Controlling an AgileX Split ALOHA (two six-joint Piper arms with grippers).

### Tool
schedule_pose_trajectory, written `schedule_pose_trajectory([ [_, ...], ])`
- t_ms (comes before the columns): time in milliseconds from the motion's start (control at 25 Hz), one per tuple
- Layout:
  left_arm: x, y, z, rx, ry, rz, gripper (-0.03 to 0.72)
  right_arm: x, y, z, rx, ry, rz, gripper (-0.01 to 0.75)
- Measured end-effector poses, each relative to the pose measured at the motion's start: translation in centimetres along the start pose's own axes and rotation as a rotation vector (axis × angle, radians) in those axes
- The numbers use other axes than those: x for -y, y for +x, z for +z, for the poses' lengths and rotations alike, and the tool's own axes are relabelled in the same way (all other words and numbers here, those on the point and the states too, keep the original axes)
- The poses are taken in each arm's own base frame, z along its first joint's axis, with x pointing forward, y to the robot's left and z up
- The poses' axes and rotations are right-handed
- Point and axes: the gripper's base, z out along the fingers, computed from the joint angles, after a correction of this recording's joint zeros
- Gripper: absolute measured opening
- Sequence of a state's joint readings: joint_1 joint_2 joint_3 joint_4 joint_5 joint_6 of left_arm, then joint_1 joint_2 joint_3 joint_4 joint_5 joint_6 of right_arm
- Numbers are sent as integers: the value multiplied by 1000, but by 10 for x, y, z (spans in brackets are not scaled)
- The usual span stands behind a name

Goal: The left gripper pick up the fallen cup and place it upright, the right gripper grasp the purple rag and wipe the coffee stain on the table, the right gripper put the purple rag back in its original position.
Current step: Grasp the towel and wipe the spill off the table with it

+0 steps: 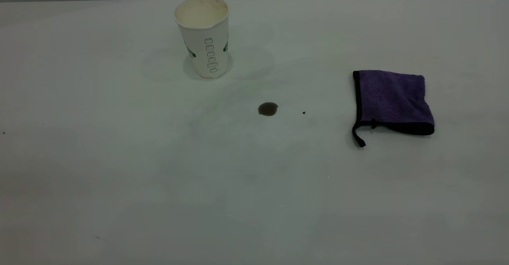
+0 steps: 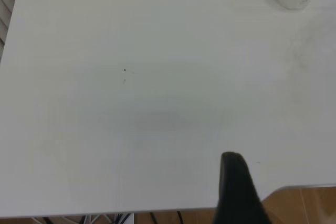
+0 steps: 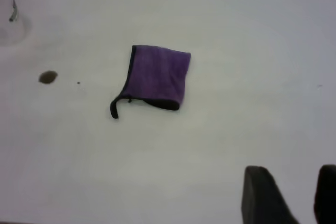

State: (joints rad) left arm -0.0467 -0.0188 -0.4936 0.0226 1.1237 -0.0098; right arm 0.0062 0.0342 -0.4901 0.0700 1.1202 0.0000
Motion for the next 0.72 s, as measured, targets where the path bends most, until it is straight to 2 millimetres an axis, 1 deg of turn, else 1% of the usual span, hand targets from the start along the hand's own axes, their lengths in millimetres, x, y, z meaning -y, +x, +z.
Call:
schedule_pose_trajectory([
  [40, 0, 0, 0, 0, 0, 0, 513, 0, -7, 3, -22, 2, 2, 335],
  [120, 0, 0, 0, 0, 0, 0, 513, 1, -26, 13, -57, 11, 12, 426],
  [160, 0, 0, 0, 0, 0, 0, 513, 2, -37, 22, -88, 23, 9, 470],
  [280, 0, 0, 0, 0, 0, 0, 513, 6, -69, 54, -180, 59, -8, 632],
  [360, 0, 0, 0, 0, 0, 0, 513, 9, -87, 83, -248, 72, -17, 699],
  [400, 0, 0, 0, 0, 0, 0, 513, 10, -94, 96, -265, 74, -20, 715],
  [520, 0, 0, 0, 0, 0, 0, 513, 12, -106, 147, -364, 75, -17, 726],
  [680, 0, 0, 0, 0, 0, 0, 513, 16, -109, 212, -450, 69, -16, 726],
  [720, 0, 0, 0, 0, 0, 0, 513, 16, -106, 230, -473, 61, -12, 726],
])
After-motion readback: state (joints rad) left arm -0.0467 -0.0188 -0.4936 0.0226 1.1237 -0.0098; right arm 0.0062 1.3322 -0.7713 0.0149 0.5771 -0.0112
